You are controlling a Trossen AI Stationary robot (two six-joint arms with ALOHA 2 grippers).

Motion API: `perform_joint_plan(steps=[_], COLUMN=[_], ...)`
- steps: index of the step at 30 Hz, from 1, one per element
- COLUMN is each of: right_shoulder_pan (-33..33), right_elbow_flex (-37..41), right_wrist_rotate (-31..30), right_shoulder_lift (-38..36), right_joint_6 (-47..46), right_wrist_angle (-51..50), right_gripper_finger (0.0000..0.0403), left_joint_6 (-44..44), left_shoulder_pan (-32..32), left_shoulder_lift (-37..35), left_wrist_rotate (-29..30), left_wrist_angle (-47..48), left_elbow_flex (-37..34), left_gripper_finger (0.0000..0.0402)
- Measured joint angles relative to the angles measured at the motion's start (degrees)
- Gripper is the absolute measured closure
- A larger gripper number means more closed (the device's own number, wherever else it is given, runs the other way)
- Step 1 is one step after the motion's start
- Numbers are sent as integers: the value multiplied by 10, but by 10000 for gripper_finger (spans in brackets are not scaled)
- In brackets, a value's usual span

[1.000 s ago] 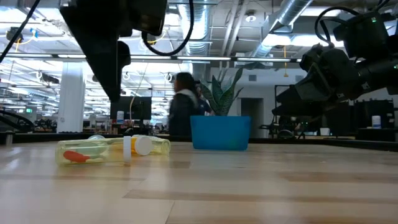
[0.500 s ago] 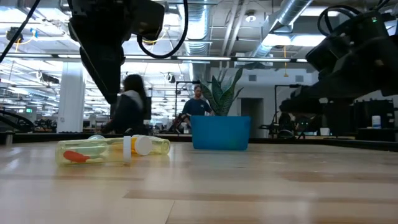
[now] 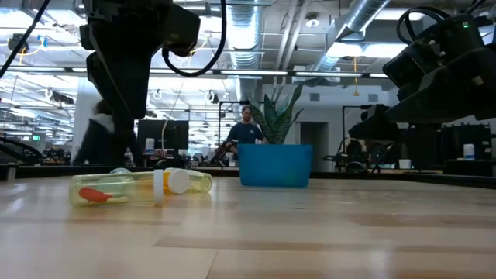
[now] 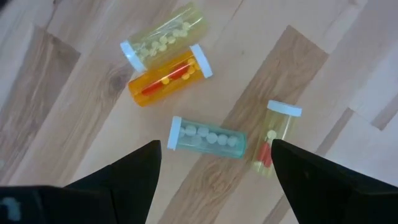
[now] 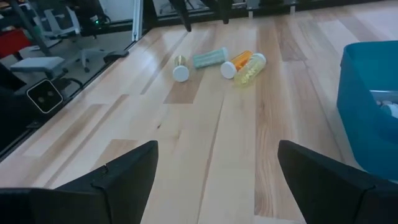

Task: Pick and place pill bottles into a basket
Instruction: Put the blue pill bottle into the bin

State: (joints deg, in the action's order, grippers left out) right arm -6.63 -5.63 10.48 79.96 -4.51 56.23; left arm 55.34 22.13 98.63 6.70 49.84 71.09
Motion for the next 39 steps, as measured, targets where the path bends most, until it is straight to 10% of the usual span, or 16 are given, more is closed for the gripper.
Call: perform_joint_plan(steps=[39], right_shoulder_pan=[0], right_elbow_flex=[0], right_wrist_rotate=[0], right_shoulder_lift=[0], right_joint_6=[0], right_wrist_angle=[0], right_gripper_finger=[76], left_joint_6=[-99], left_shoulder_pan=[5], left_shoulder_lift=[56], left_wrist_rotate=[-4], left_wrist_angle=[-6], left_elbow_flex=[0], left_gripper_finger=[108])
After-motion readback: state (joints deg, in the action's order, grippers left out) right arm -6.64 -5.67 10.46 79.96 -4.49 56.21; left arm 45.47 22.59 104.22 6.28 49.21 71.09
